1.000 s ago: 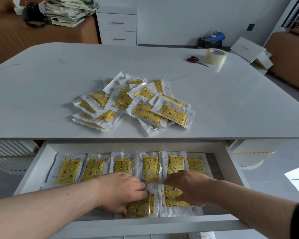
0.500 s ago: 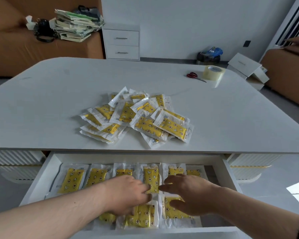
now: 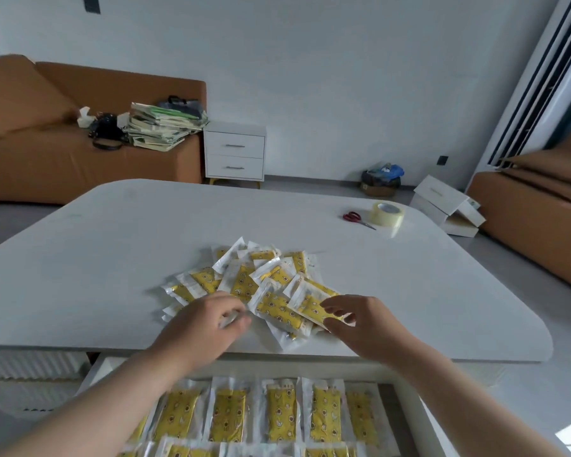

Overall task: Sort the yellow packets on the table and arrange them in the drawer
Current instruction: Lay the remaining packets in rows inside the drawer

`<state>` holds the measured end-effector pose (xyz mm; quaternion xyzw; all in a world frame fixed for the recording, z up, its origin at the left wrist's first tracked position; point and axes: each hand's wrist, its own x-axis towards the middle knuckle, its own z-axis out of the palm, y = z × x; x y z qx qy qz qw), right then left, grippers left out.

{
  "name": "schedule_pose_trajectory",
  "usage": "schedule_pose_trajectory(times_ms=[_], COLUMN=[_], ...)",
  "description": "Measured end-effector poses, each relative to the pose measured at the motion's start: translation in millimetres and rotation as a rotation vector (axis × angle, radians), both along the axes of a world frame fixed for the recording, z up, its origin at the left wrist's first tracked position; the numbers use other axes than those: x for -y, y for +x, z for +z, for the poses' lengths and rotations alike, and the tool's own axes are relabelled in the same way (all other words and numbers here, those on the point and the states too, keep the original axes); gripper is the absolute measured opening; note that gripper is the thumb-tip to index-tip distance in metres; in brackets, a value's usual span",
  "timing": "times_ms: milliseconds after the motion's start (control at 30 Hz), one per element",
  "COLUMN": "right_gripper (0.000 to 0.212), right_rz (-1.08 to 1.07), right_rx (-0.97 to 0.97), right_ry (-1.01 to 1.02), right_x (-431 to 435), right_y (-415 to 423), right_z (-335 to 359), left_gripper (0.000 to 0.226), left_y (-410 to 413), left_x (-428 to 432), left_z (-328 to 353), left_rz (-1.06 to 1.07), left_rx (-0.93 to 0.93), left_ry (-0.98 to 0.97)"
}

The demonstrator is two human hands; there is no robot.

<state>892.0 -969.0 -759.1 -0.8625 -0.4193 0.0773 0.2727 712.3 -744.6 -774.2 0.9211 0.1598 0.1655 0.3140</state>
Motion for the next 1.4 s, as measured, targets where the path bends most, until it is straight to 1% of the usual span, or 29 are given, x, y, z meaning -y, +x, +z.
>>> schedule_pose_trajectory(times_ms=[100, 200, 400, 467, 567, 633, 733, 800, 867, 933, 1000, 1067, 1133, 1167, 1200, 1267, 1333, 1400], right_gripper=[0.033, 0.04, 0.076, 0.078, 0.071, 0.062, 0.039, 0.033, 0.033, 0.032, 0.03, 0.025, 0.019, 0.019, 0.019, 0.02, 0.021, 0.02], right_rz=[-0.042, -0.08, -0.069, -0.062, -0.055, -0.057, -0.054, -0.069, -0.095, -0.115, -0.151, -0.209, -0.249, -0.248, -0.242, -0.243, -0.252, -0.258], right_rx=[0.019, 0.03, -0.03, -0.04, -0.082, -0.138, -0.166, -0.163, -0.159, -0.163, -0.207, -0.284, -0.395, -0.461, -0.52, -0.592, -0.63, -0.654], right_ry=[-0.053, -0.128, -0.371, -0.407, -0.405, -0.377, -0.351, -0.324, -0.297, -0.278, -0.202, -0.061, 0.096, 0.166, 0.221, 0.277, 0.294, 0.314], right_x=[-15, -30, -53, -56, -58, -57, -56, -55, -55, -57, -56, -52, -46, -43, -42, -42, -42, -41], right_y=[21, 40, 69, 72, 76, 78, 80, 82, 84, 86, 90, 95, 100, 102, 103, 106, 107, 108], right_z=[-4, -5, -12, -15, -19, -20, -21, -21, -20, -20, -19, -14, -9, -8, -8, -10, -14, -15], left_gripper=[0.01, 0.016, 0.024, 0.025, 0.025, 0.03, 0.052, 0.059, 0.058, 0.056, 0.054, 0.049, 0.038, 0.036, 0.041, 0.055, 0.058, 0.059], left_y=[11, 15, 20, 23, 28, 35, 49, 57, 65, 71, 74, 79, 87, 92, 97, 104, 108, 113], left_x=[-35, -67, -106, -114, -118, -120, -118, -114, -110, -110, -114, -112, -99, -88, -75, -47, -24, -8], left_z=[0, -1, 0, 1, 1, 1, 1, 0, -2, -5, -6, -4, 3, 7, 11, 18, 16, 9], left_rz=[0.206, 0.29, 0.323, 0.306, 0.241, 0.183, 0.106, 0.065, 0.03, 0.031, 0.049, 0.073, 0.123, 0.145, 0.154, 0.15, 0.056, -0.165], left_rx=[0.163, 0.218, 0.188, 0.137, -0.013, -0.15, -0.342, -0.439, -0.497, -0.496, -0.49, -0.457, -0.361, -0.317, -0.291, -0.325, -0.359, -0.362], left_ry=[-0.201, -0.281, -0.219, -0.208, -0.159, -0.071, 0.029, 0.035, 0.03, 0.025, 0.055, 0.144, 0.209, 0.208, 0.191, 0.196, 0.347, 0.468])
